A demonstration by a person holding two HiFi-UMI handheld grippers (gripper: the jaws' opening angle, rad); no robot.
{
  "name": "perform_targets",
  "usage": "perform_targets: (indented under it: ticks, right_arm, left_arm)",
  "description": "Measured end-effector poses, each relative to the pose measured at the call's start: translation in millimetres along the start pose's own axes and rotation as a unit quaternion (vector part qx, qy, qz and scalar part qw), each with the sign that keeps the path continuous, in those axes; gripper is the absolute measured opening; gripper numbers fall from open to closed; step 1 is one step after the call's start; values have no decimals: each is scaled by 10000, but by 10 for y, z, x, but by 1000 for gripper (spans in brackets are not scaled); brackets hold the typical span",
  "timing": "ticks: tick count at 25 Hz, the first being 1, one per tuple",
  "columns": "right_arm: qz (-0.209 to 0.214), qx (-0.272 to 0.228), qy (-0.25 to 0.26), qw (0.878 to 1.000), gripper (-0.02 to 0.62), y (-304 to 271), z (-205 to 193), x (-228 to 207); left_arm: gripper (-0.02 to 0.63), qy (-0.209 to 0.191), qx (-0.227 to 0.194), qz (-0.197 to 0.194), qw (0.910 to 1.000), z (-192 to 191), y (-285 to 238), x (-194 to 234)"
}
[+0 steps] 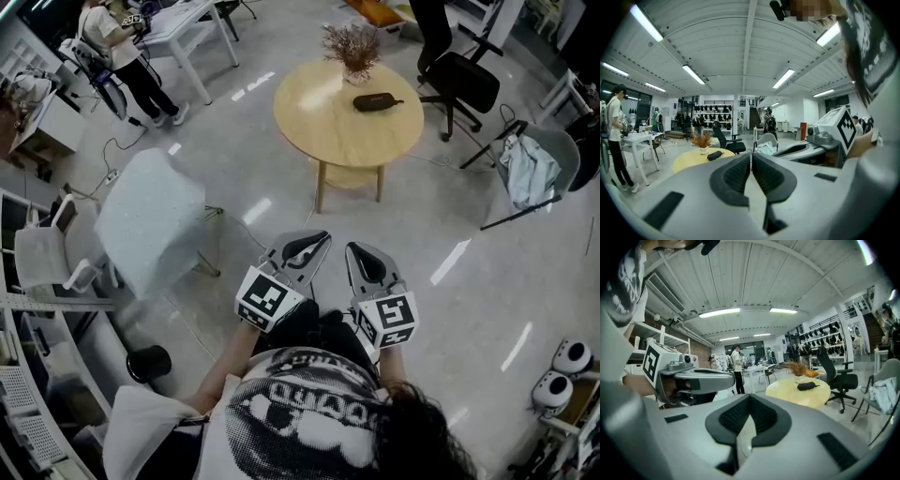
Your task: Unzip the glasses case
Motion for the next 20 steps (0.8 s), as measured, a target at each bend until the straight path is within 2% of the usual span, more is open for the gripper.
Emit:
perform_targets:
  ticks: [9, 20]
  right_arm:
    - [-123, 1, -85, 9999, -1, -393, 78, -185]
    - [-656, -12, -153, 9977, 0, -1450, 416, -367]
  left_arm:
    - [21, 8, 95, -37, 9999, -54, -150, 418]
    - [21, -157, 5, -512, 9986, 20, -369, 1577]
Point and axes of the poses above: the fingertips, and each gripper's own axes: y backward along the fingers, x to its left, z out of its top, the point moved 2 cm from there along y, backward along the fingers, and after that the axes turned 1 degree about -z, right-handed, at the moved point
